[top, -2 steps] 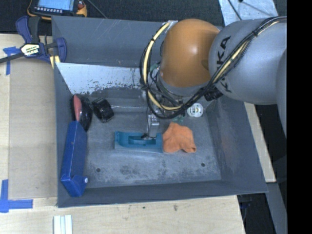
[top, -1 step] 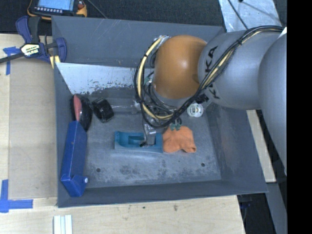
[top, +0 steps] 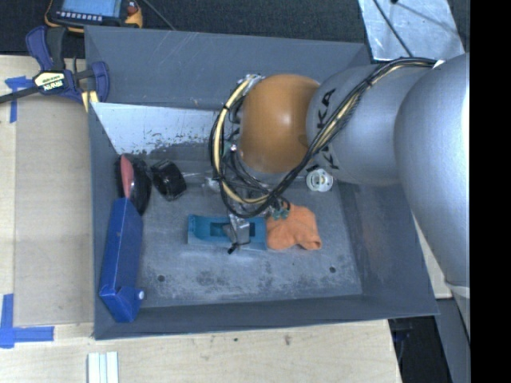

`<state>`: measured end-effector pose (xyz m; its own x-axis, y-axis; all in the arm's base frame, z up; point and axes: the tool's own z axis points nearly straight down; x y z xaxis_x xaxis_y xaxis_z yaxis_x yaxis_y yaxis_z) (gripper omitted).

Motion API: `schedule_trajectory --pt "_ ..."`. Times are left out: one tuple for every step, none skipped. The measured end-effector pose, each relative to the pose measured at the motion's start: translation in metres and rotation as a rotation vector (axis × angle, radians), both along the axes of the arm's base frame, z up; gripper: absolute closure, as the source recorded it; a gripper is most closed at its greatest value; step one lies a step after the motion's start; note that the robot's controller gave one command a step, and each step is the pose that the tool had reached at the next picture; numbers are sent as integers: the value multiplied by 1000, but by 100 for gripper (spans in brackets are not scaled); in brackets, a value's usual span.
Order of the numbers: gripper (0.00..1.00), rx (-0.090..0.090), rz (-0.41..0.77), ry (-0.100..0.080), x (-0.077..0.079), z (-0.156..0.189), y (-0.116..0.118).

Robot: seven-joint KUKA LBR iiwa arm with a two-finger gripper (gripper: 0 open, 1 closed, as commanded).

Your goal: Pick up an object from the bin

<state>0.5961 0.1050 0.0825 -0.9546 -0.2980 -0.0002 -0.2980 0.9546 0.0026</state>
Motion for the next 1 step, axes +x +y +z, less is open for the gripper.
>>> schedule_trajectory --pt "0 2 -121 -5 -4 0 0"
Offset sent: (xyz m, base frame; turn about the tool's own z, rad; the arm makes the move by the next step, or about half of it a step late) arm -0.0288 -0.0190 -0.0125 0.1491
